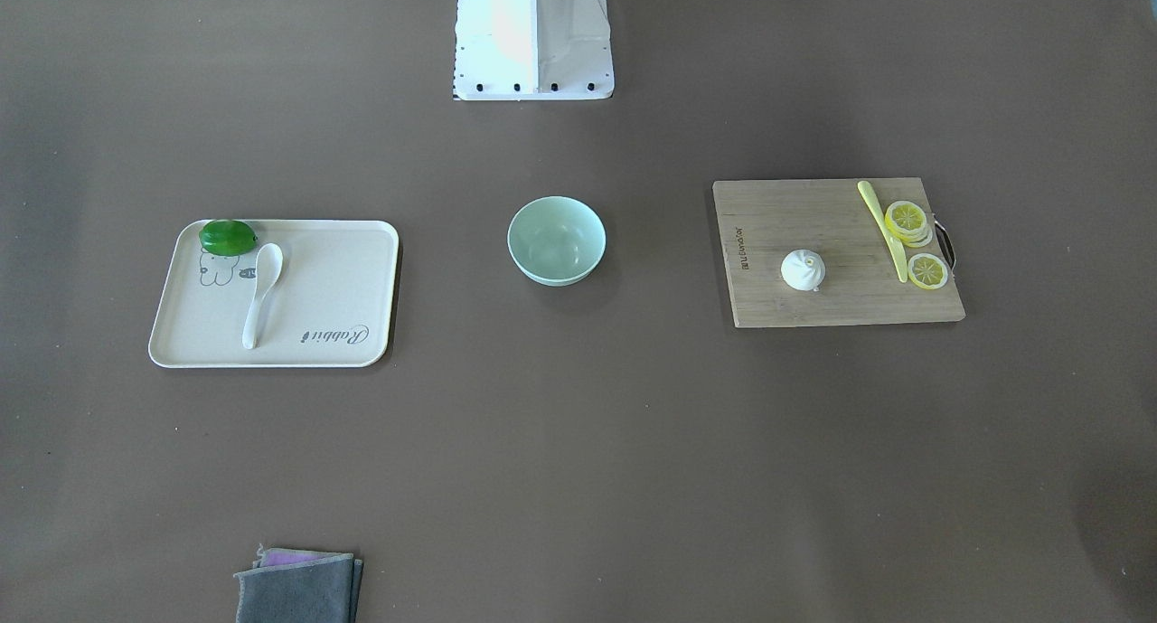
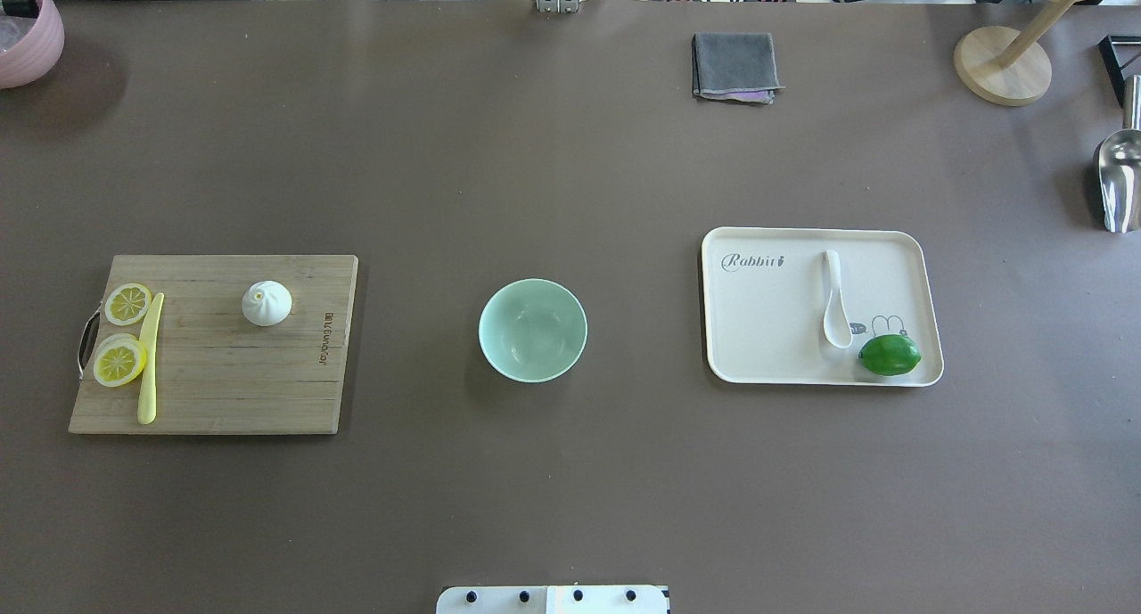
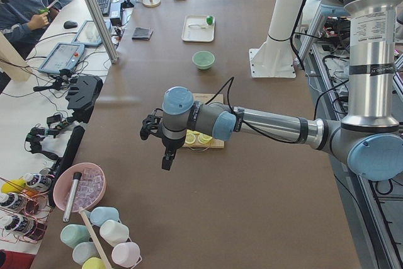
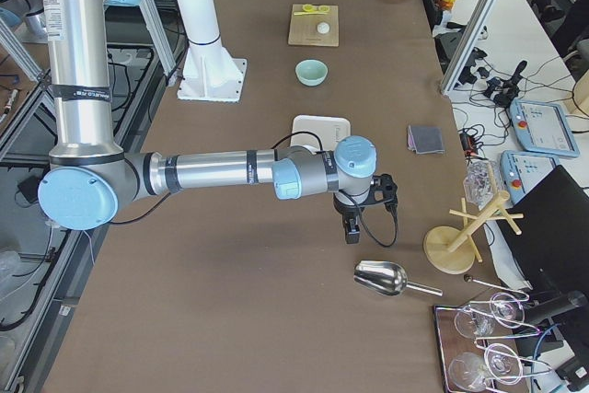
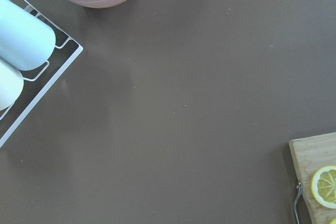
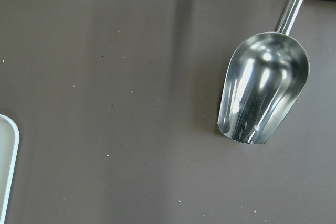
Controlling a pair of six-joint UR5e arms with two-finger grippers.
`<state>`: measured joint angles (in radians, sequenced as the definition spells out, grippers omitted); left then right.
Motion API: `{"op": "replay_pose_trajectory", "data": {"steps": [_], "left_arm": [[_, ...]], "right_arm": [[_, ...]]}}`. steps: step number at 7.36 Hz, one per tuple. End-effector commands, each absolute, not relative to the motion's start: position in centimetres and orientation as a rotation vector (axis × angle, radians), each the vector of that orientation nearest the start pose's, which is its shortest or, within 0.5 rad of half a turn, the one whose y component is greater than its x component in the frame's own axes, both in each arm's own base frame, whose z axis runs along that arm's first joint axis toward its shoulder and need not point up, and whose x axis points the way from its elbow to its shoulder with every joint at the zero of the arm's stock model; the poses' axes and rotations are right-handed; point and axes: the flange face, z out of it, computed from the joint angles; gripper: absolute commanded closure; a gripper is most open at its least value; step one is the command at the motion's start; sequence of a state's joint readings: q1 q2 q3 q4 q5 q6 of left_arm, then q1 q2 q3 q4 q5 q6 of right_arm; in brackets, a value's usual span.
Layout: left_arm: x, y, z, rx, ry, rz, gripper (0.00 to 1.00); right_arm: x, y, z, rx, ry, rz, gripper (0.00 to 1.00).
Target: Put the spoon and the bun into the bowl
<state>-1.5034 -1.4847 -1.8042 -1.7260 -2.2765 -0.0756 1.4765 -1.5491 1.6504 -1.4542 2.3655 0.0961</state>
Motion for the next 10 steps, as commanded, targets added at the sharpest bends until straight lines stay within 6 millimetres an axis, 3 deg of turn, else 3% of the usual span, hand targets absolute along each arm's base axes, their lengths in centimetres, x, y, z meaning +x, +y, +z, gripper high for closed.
{"op": "replay_pose_trajectory", "data": {"steps": [1,3,5,8,9,10], "left_arm": [[-3.9,-45.9,56.6,0.251,0.725,0.103,0.02],[-3.1,-45.6,56.9,0.226,0.790,0.112,0.02],[-3.1,-41.9,58.0,0.266,0.819,0.128,0.02],[-2.2,-43.4,54.5,0.347,0.858,0.148,0.02],[-1.9,-43.1,54.5,0.339,0.888,0.160,0.02],[-0.4,-43.2,54.3,0.328,0.894,0.197,0.02]], "right_arm": [[1.2,-51.6,59.3,0.131,-0.808,-0.089,0.00],[1.1,-51.5,59.5,0.126,-0.808,-0.087,0.00],[0.9,-51.5,59.5,0.122,-0.810,-0.090,0.00],[0.7,-51.1,60.1,0.111,-0.809,-0.091,0.00],[-0.7,-51.4,59.5,0.113,-0.812,-0.121,0.00],[-1.1,-51.7,58.7,0.124,-0.814,-0.135,0.00]]}}
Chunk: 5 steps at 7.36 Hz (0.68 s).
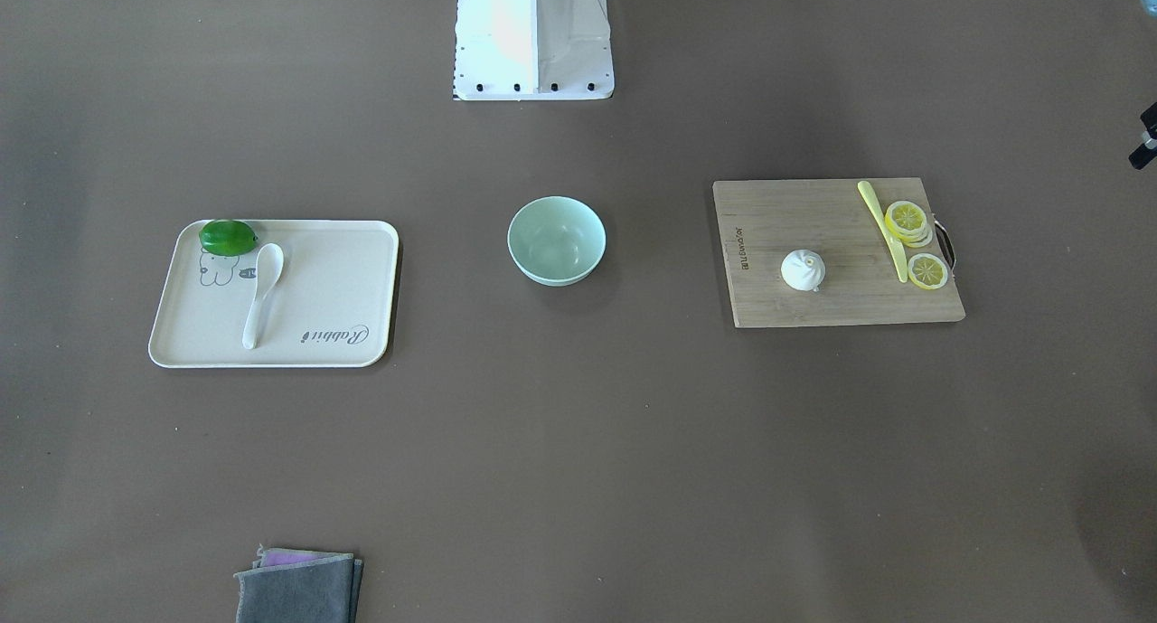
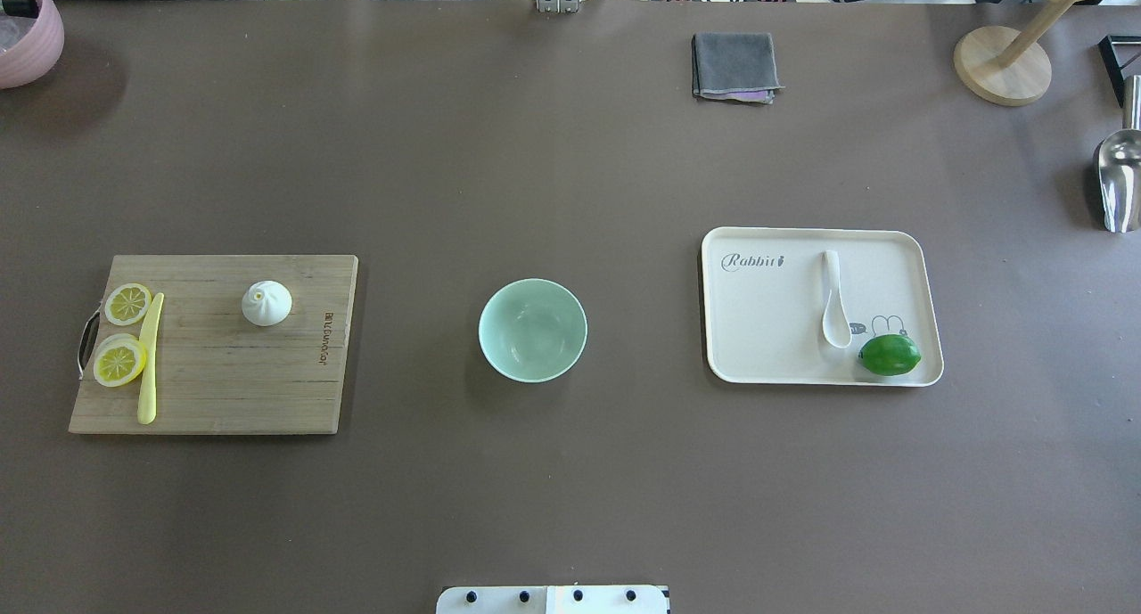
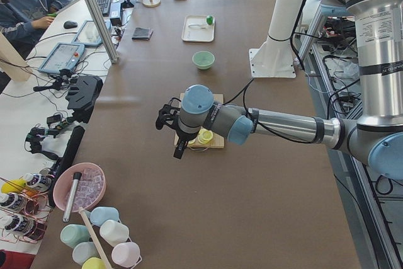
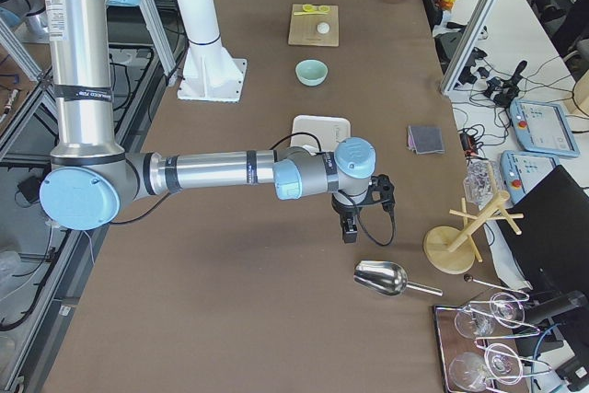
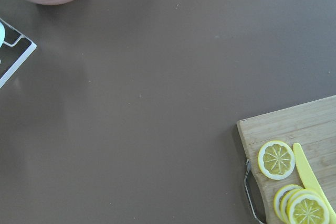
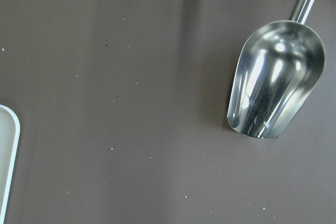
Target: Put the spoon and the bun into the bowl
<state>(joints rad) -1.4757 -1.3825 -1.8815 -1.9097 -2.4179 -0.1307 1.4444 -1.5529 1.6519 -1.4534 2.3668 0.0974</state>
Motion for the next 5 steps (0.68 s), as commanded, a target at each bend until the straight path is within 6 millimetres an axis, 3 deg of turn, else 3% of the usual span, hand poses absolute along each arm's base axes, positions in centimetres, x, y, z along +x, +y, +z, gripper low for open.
{"op": "replay_pose_trajectory", "data": {"steps": [1,2,3,5], "left_arm": [[-0.4,-43.0,54.8,0.334,0.894,0.203,0.02],[1.2,-43.6,55.5,0.308,0.890,0.225,0.02],[1.4,-43.4,55.2,0.308,0.897,0.228,0.02],[1.5,-43.5,55.6,0.290,0.906,0.223,0.02]], "right_arm": [[-1.3,-51.7,58.5,0.126,-0.814,-0.138,0.00],[-1.7,-51.6,57.9,0.147,-0.826,-0.145,0.00],[-2.2,-51.3,57.5,0.189,-0.886,-0.177,0.00],[-5.4,-51.7,56.3,0.175,-0.919,-0.166,0.00]]}}
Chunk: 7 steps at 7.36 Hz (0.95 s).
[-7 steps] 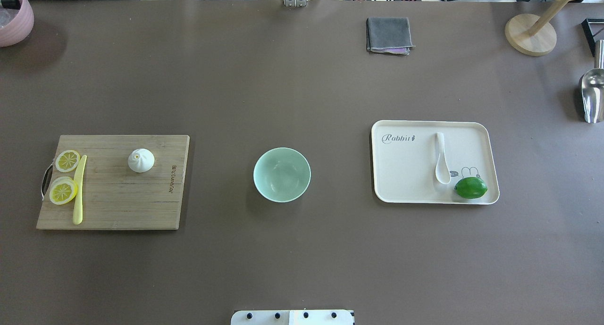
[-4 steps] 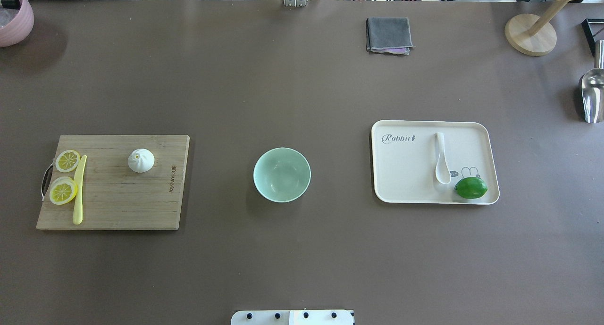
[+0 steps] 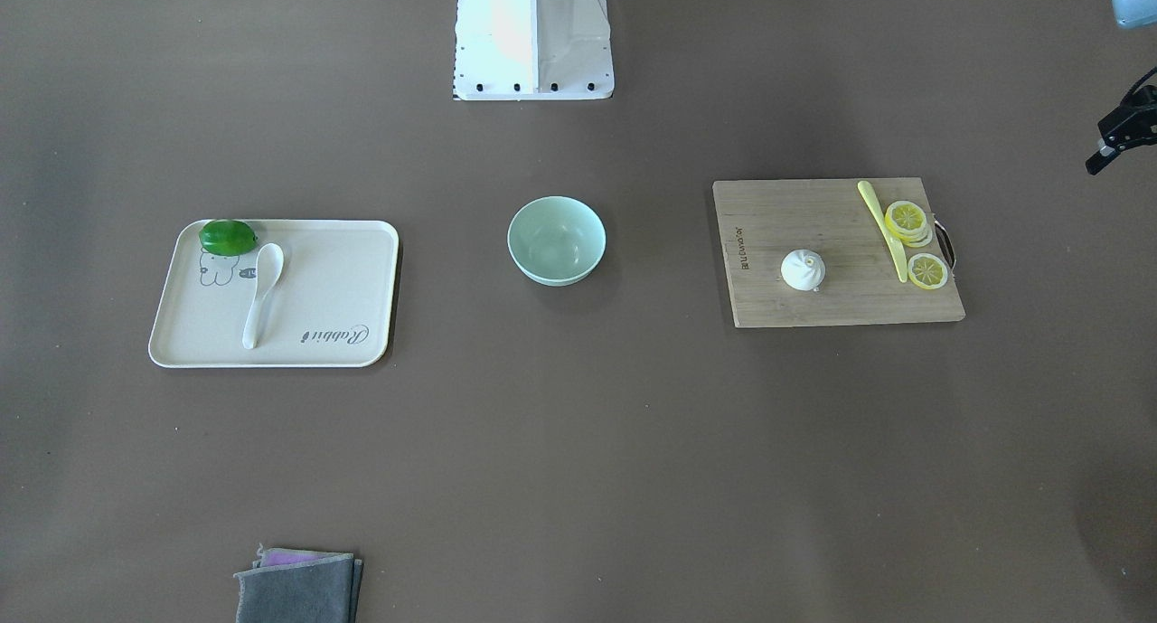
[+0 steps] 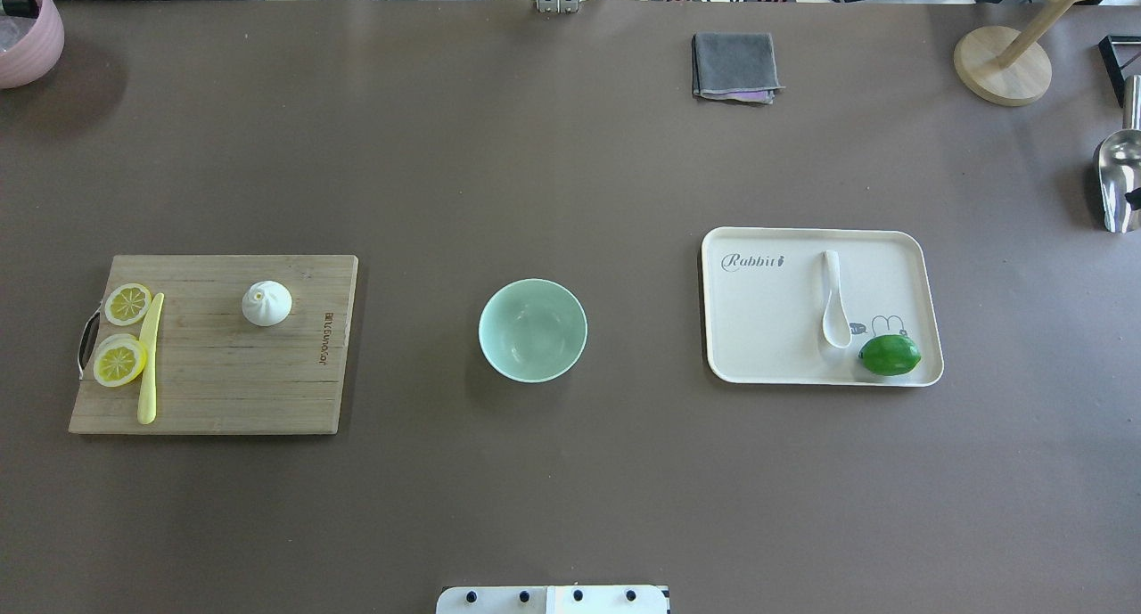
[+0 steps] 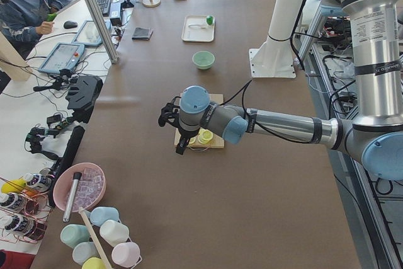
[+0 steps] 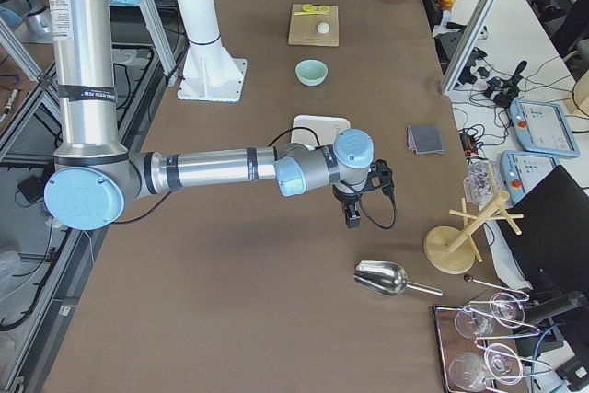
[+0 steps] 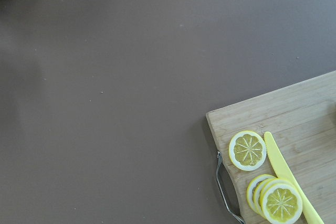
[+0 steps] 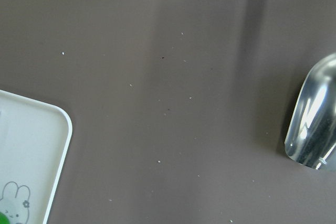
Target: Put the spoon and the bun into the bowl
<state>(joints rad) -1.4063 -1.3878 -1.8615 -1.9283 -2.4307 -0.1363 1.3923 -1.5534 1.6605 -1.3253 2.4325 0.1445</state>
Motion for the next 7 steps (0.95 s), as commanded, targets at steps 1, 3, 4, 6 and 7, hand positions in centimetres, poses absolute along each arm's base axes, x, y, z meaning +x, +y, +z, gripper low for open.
{"op": "replay_pose_trajectory", "data": {"steps": [1,3,4,6,7], "left_arm": [[1.7,-43.5,54.8,0.299,0.918,0.234,0.02],[4.2,-44.2,53.5,0.251,0.944,0.196,0.02],[6.6,-44.4,52.5,0.213,0.953,0.181,0.02],[8.4,-46.8,49.5,0.250,0.967,0.206,0.02],[8.7,-47.1,49.3,0.248,0.971,0.200,0.02]], "right_arm": [[-9.5,-51.8,54.8,0.158,-0.943,-0.160,0.00],[-20.2,-51.7,50.5,0.125,-0.948,-0.093,0.00],[-25.1,-51.7,47.8,0.125,-0.949,-0.073,0.01],[-31.6,-50.4,46.4,0.112,-0.907,-0.026,0.15],[-33.5,-49.9,46.2,0.101,-0.903,-0.028,0.20]]}}
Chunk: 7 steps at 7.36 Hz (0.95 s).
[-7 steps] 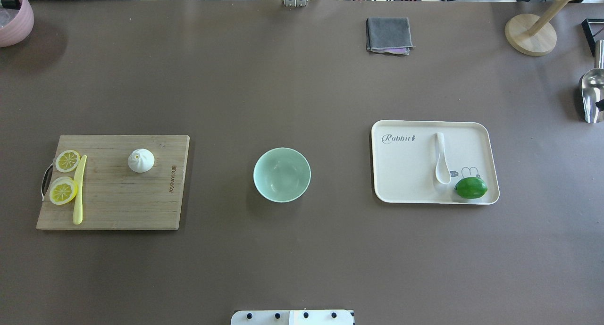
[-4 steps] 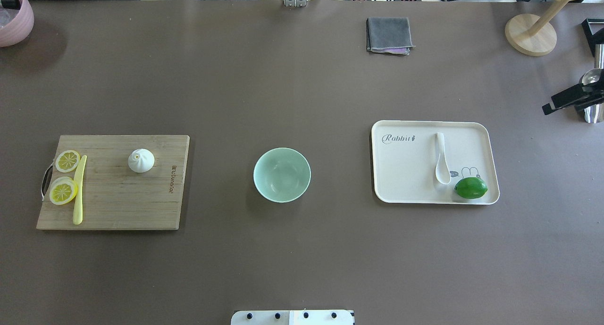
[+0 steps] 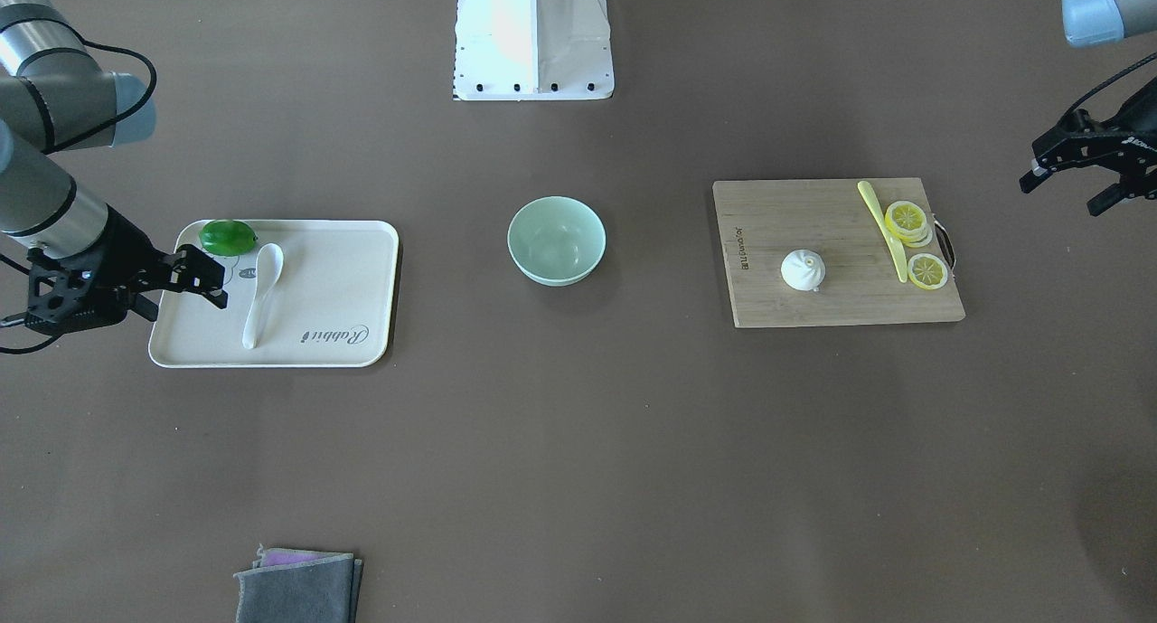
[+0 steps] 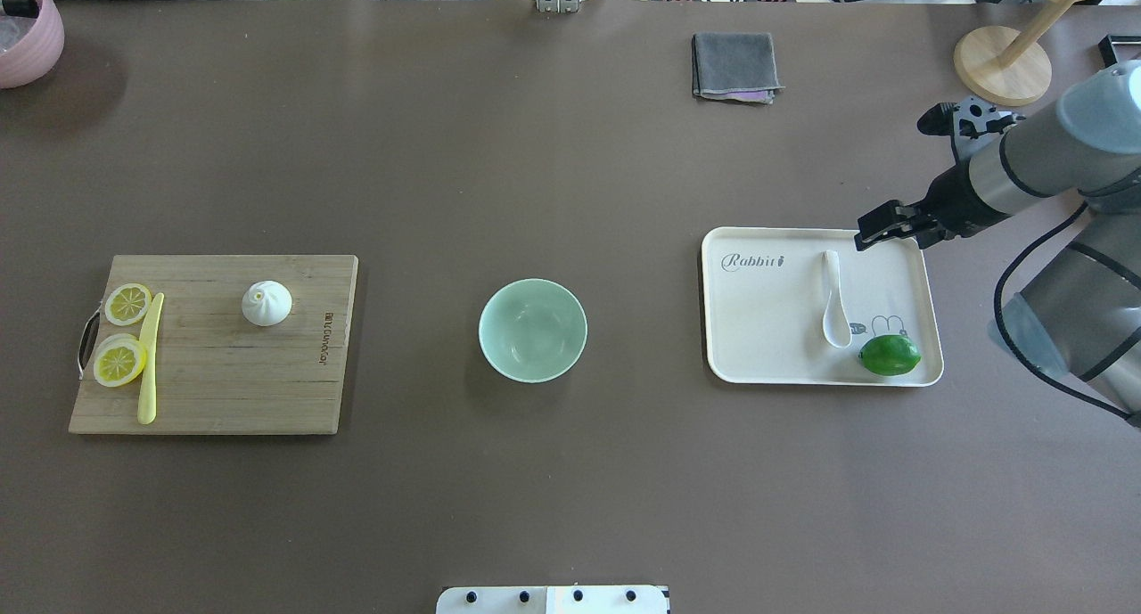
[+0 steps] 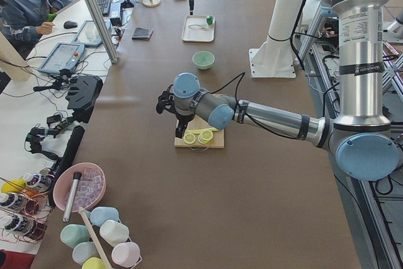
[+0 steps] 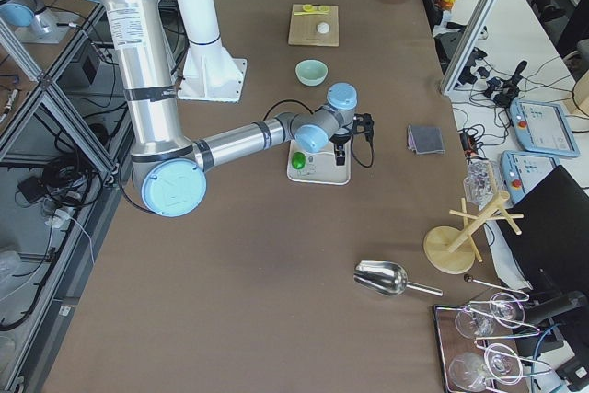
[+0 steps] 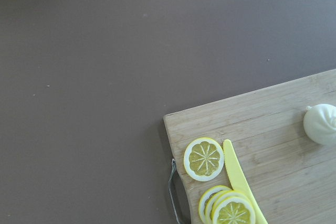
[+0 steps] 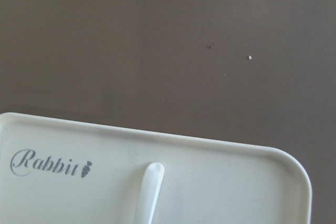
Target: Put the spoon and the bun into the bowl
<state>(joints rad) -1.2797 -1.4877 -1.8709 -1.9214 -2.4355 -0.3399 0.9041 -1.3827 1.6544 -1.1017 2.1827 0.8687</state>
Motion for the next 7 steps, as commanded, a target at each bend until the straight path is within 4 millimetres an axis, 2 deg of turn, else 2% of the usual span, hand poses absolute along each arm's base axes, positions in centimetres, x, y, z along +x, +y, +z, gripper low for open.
{"op": "replay_pose_trajectory", "data": {"steps": [1,2,3,4,5,6,7], "left_arm": [[9.1,-47.5,48.7,0.255,0.976,0.211,0.02],[9.9,-47.8,48.6,0.245,0.979,0.214,0.02],[10.3,-48.3,48.1,0.236,0.985,0.191,0.02],[10.3,-48.5,47.8,0.231,0.988,0.177,0.02],[10.3,-48.5,47.8,0.232,0.988,0.176,0.02],[10.3,-48.4,47.7,0.233,0.989,0.177,0.02],[10.3,-48.4,47.6,0.236,0.989,0.178,0.02]], "right_arm": [[-35.7,-49.1,46.3,0.075,-0.890,0.005,0.28],[-36.3,-48.6,46.2,0.070,-0.886,0.021,0.43],[-36.3,-48.5,46.5,0.066,-0.883,0.021,0.64],[-36.1,-48.2,47.8,0.052,-0.866,0.023,0.65],[-35.8,-47.9,48.2,0.047,-0.861,0.027,0.65],[-35.9,-47.9,48.2,0.046,-0.861,0.027,0.86],[-36.0,-48.0,47.4,0.053,-0.873,0.023,1.00]]}}
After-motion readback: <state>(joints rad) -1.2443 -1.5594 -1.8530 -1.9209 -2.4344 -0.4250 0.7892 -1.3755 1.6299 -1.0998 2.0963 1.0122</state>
